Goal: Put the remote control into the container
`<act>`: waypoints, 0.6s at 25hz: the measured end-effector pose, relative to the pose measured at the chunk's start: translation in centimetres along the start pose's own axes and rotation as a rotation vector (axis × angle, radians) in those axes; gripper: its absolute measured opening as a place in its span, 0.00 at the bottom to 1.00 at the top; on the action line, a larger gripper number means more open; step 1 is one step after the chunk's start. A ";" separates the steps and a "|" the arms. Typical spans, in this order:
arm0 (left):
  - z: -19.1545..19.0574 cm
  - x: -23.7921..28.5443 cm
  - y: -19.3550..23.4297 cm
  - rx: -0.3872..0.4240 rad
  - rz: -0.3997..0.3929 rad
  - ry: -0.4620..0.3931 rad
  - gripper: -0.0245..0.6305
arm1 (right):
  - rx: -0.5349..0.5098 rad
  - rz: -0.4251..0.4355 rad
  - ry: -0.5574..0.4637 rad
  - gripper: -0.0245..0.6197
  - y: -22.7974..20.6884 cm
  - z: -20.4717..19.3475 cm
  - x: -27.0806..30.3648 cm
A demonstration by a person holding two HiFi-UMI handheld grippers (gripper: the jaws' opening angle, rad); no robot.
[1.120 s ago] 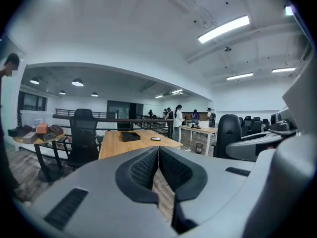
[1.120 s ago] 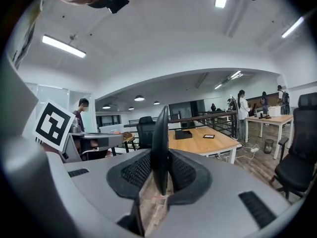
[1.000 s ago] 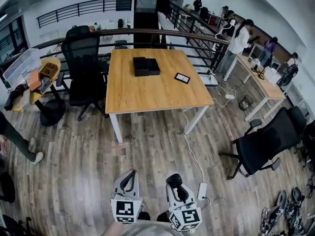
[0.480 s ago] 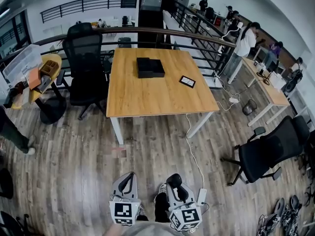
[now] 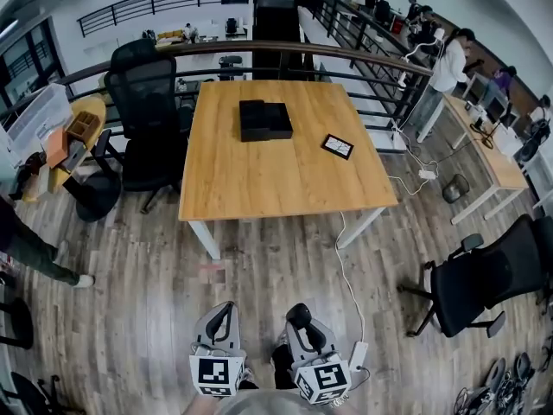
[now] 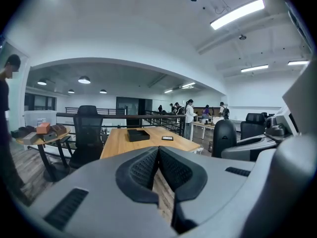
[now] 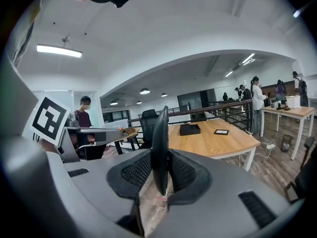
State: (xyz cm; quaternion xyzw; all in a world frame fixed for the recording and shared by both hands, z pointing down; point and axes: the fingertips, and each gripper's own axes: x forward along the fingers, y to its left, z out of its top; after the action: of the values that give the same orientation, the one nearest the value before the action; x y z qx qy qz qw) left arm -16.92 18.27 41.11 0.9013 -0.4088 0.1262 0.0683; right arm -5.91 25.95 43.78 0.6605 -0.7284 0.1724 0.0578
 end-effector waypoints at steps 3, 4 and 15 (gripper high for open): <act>1.6 3.8 -0.8 0.024 0.031 -0.005 0.06 | -0.003 0.024 0.006 0.21 -3.6 1.4 2.7; 2.1 4.9 -1.1 0.029 0.042 -0.003 0.06 | -0.005 0.034 0.007 0.21 -4.6 1.9 3.5; 5.8 13.0 -5.2 0.070 0.135 -0.002 0.06 | 0.000 0.121 -0.024 0.21 -13.6 6.4 7.4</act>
State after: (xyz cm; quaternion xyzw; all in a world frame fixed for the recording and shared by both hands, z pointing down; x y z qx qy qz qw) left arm -3.71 10.99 39.11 0.8737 -0.4639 0.1437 0.0275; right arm 7.44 15.93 42.51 0.6173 -0.7677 0.1675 0.0387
